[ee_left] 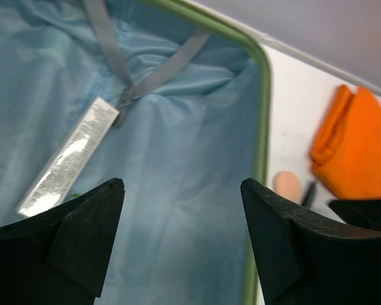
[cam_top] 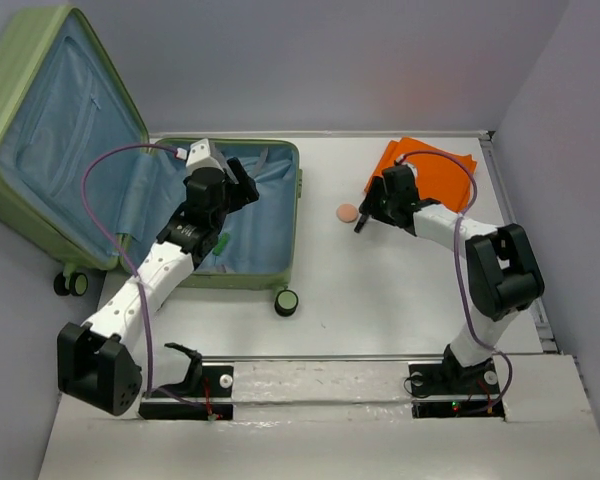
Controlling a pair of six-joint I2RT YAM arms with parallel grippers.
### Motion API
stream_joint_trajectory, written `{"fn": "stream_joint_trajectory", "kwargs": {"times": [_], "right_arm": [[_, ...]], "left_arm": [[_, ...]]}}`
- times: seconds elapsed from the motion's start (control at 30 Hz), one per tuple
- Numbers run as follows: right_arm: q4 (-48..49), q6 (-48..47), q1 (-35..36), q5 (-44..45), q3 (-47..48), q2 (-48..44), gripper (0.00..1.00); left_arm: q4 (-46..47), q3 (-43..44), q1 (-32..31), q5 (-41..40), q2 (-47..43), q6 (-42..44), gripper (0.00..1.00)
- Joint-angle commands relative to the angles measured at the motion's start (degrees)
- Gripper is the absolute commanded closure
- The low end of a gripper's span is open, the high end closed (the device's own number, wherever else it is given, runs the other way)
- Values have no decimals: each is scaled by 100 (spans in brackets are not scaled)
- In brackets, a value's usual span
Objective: Pack the luggage
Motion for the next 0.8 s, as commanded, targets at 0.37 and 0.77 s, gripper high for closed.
{"fn": "stream_joint_trajectory", "kwargs": {"times": [0.37,0.77], "right_arm": [[-705,-190,554,1025,1003,1244,52],[-1163,-84,554,1607,792,1130,72]], "left_arm": [[-613,-26,-57,1586,-1971,870,14],[-527,-378,-57,1550,-2332,1381,14]]}}
